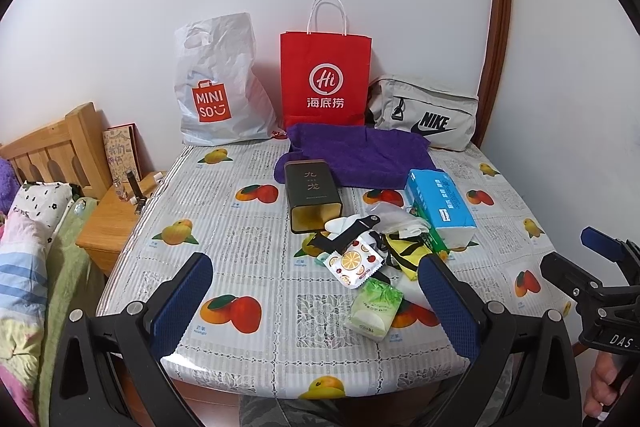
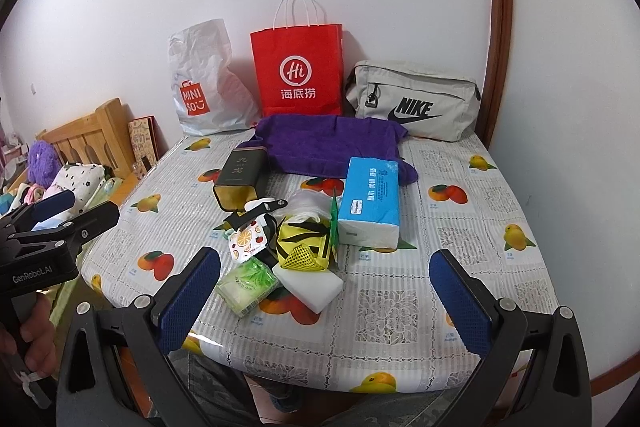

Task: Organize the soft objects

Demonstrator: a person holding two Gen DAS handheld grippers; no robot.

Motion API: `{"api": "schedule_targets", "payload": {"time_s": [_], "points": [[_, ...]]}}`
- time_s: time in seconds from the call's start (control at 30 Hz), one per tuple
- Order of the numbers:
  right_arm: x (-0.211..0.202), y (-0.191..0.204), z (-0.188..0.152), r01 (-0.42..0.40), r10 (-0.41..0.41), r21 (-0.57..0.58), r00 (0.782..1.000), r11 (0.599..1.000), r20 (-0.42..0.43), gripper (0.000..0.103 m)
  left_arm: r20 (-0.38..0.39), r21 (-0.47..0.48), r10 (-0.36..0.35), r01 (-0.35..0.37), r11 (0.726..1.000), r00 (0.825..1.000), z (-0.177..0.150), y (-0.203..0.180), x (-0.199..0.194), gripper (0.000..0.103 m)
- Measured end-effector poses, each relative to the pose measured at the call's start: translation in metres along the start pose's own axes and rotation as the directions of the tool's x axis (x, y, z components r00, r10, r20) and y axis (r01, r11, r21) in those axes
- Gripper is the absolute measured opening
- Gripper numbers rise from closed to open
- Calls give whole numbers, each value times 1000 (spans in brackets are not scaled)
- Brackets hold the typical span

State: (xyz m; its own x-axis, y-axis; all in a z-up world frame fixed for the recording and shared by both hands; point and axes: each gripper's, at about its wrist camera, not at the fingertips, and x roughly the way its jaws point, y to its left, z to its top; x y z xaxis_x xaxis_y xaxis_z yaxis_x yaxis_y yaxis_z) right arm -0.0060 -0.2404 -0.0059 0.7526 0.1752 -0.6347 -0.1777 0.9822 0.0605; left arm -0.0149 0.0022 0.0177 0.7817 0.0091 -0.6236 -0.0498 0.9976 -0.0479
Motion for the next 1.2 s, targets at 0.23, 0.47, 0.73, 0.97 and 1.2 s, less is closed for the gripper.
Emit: {"api": "schedule_targets", "payload": {"time_s": [0.23, 0.47, 0.73, 0.97, 1.2], "points": [[0, 0, 1, -3, 3, 0, 1000, 1000, 1, 103, 1, -1, 3, -3, 1000, 1000, -2, -2, 1, 103], [0, 1, 0, -3, 3, -3, 1000, 1000, 0, 103, 1, 0, 5, -5, 1000, 1000, 1, -1, -2, 103], [0, 3, 0, -4, 4, -9, 1000, 1000, 5, 103, -2, 3, -21, 21, 1000, 1000, 3, 1, 0, 103], [12, -3, -3, -9, 9, -3, 1000, 1000, -4, 103, -79, 30, -22, 24, 999, 997, -13, -1, 37, 103], [35, -15, -12, 3, -2, 11, 999, 1000, -42, 103, -158, 71, -94, 106, 992, 983, -35, -19, 78, 103]]}}
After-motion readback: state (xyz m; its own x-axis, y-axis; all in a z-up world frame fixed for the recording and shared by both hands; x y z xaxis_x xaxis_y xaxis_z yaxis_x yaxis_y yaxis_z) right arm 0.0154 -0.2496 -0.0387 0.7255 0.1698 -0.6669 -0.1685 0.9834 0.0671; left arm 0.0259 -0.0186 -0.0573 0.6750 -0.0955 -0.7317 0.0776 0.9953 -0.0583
